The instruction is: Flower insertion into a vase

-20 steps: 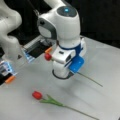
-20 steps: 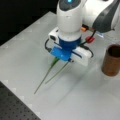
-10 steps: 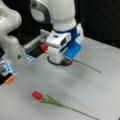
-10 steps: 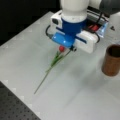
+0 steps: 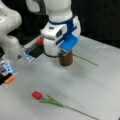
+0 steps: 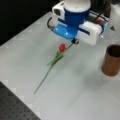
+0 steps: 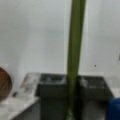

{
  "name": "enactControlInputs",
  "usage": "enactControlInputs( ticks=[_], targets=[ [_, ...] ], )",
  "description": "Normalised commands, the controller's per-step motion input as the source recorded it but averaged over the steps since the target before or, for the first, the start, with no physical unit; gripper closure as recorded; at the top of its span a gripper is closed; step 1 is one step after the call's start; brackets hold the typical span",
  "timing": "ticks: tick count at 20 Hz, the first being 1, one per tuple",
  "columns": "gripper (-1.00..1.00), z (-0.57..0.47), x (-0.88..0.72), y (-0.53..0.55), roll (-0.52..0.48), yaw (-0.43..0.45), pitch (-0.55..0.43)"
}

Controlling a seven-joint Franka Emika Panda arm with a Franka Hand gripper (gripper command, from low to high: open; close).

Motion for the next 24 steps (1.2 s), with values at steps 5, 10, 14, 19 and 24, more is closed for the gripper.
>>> enactControlInputs(
  ticks=[5, 10, 14, 19, 24],
  targets=[
    [1.00, 0.08, -0.11, 0.00, 0.027, 0.034, 0.051],
    [1.00, -0.11, -0.15, 0.13, 0.007, -0.012, -0.025],
    [1.00, -0.05, -0.45, 0.36, 0.047, -0.058, -0.033],
    [1.00, -0.02, -0.60, 0.35, 0.088, -0.071, -0.061],
    [1.00, -0.08, -0.58, 0.25, 0.118, -0.075, -0.107]
  ],
)
